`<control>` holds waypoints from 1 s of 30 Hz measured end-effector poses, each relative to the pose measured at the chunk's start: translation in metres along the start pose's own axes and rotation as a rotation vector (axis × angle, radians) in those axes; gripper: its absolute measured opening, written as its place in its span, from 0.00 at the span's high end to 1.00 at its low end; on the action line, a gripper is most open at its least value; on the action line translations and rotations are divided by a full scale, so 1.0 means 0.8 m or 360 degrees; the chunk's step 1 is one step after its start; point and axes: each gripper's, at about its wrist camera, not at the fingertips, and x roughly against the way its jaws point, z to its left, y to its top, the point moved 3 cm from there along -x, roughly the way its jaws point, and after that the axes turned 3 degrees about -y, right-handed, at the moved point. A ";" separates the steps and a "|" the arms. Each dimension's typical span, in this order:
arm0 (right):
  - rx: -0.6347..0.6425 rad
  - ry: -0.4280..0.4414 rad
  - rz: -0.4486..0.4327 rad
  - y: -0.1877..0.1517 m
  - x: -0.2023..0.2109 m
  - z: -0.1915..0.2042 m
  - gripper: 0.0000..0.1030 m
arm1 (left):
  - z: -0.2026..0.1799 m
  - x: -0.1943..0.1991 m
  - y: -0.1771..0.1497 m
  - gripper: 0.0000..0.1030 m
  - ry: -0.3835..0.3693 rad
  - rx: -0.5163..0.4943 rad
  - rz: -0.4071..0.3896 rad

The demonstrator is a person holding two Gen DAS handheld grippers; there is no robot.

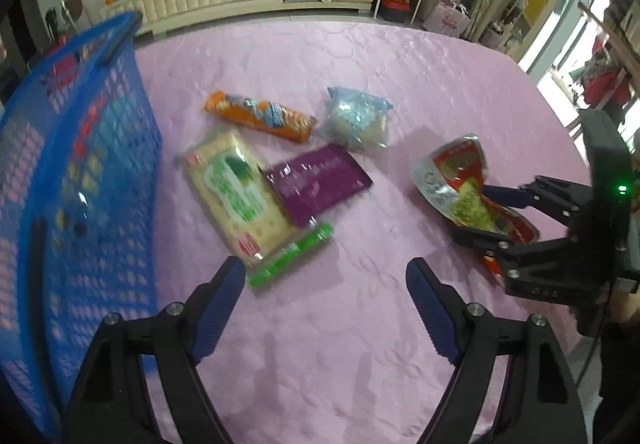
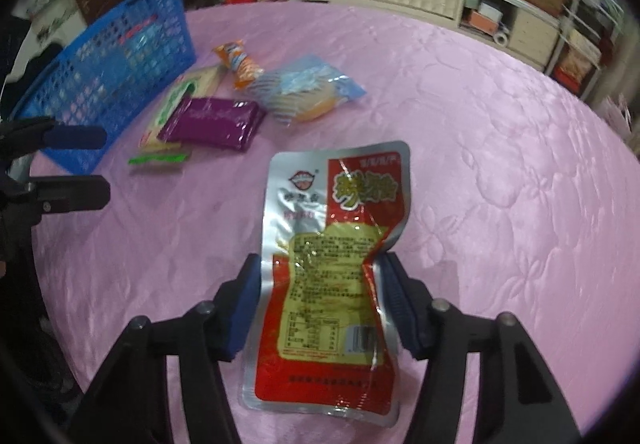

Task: Organize snacks
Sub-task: 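Close the right tool on the silver-red spicy pack while the left tool grasps the purple wrapper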

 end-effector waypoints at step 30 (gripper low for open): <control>-0.0168 0.0141 -0.0089 -0.012 0.011 -0.032 0.61 | -0.017 -0.122 0.092 0.26 0.0198 -0.0424 0.0133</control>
